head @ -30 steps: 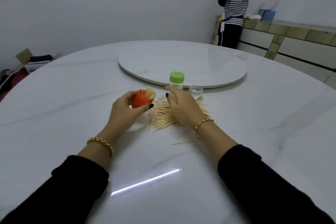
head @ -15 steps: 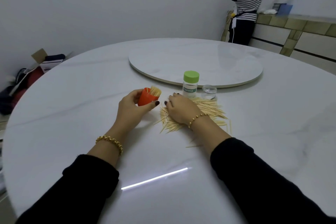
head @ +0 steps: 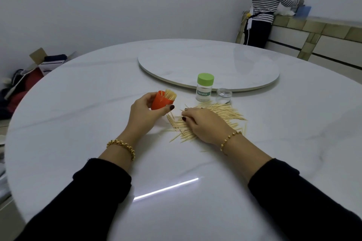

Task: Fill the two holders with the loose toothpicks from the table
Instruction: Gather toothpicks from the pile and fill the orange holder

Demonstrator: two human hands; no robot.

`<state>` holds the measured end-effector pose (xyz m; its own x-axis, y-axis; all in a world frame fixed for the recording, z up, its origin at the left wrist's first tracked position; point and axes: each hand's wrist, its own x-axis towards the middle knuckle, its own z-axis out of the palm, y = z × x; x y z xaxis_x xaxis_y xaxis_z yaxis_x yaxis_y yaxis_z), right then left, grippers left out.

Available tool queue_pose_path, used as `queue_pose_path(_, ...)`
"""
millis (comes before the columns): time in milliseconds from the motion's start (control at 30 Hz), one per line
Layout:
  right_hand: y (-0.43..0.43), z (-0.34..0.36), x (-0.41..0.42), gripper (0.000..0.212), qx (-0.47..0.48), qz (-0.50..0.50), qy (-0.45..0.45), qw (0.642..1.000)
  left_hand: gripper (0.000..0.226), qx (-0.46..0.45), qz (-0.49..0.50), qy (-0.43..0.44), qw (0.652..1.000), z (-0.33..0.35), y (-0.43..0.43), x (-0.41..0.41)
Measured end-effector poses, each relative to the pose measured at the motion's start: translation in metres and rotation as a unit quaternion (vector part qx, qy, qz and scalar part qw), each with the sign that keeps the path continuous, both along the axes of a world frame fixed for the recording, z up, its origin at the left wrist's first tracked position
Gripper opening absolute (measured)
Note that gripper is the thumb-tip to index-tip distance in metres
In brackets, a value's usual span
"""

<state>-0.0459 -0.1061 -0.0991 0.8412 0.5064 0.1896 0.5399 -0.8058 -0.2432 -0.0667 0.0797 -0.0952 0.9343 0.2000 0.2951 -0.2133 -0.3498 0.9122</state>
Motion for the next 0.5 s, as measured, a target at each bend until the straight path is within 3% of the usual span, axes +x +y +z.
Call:
queue_pose_path(133,-0.004,-0.001,-0.002,0.030,0.025,0.027,0.002,0.999,0.056,-0.002,-0.003,0.000,1.000,0.000,0.000,-0.001)
queue_pose_path(500,-0.015,-0.004,0.007,0.016,0.094,-0.013,-0.063,0.993,0.058,0.001,-0.020,0.009,1.000,-0.002,-0.003,-0.002)
